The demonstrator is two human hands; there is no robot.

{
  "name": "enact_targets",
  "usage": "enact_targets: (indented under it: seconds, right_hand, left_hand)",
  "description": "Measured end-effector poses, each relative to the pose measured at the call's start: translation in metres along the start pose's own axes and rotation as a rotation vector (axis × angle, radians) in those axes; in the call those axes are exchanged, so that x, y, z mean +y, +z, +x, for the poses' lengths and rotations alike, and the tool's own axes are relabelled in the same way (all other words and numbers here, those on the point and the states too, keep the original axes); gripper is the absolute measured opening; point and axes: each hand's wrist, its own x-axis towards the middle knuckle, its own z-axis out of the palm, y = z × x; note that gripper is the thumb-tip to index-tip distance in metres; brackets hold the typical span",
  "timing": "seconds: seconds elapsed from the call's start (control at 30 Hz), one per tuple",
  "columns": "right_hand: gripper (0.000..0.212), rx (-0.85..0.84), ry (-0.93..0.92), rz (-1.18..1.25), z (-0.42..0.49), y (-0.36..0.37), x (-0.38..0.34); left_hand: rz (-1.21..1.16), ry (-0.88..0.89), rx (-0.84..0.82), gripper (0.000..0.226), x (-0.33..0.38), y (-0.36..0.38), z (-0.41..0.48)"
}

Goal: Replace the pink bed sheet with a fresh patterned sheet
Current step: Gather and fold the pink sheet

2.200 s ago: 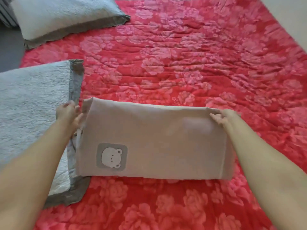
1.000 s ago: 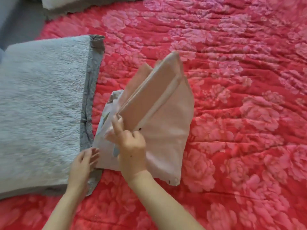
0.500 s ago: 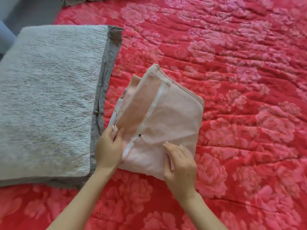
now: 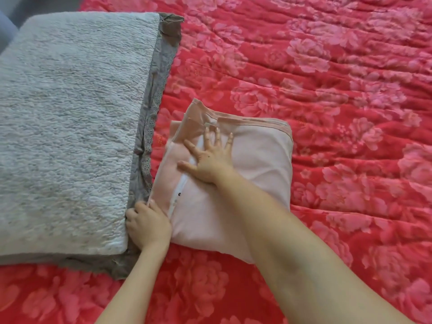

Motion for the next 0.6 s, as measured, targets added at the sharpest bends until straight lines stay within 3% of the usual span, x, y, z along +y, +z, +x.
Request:
enact_targets:
  seconds: [0.1, 0.17, 0.27, 0.37, 0.47, 0.6]
  right_hand:
    - [0.066, 0.026, -0.023, 0.026, -0.022, -0.013, 0.009]
    - [0.062, 0.126, 0.068, 0.062, -0.061, -0.009, 0.030]
    - [0.077, 0.287, 0.499, 0.283, -0.137, 0.022, 0.055]
    - [0.100, 0.226, 0.872, 0.838, -0.188, 0.034, 0.049]
    - [0.103, 0.185, 0.923, 1.124, -0.191, 0.029, 0.051]
    - [0.102, 0.257, 0.889, 1.136, -0.196, 0.012, 0.058]
  left_hand:
    - [0.019, 0.000, -0.066, 0.044, -0.003, -0.007, -0.012]
    - [-0.022, -0.020, -0.130, 0.051, -0.002, -0.012, -0.018]
    - [-0.086, -0.083, -0.208, 0.066, 0.008, -0.014, -0.017]
    - [-0.111, -0.134, -0.255, 0.079, 0.015, -0.021, -0.018]
    - [-0.109, -0.162, -0.292, 0.084, 0.020, -0.028, -0.015]
    - [-0.136, -0.157, -0.146, 0.076, 0.028, -0.051, -0.029]
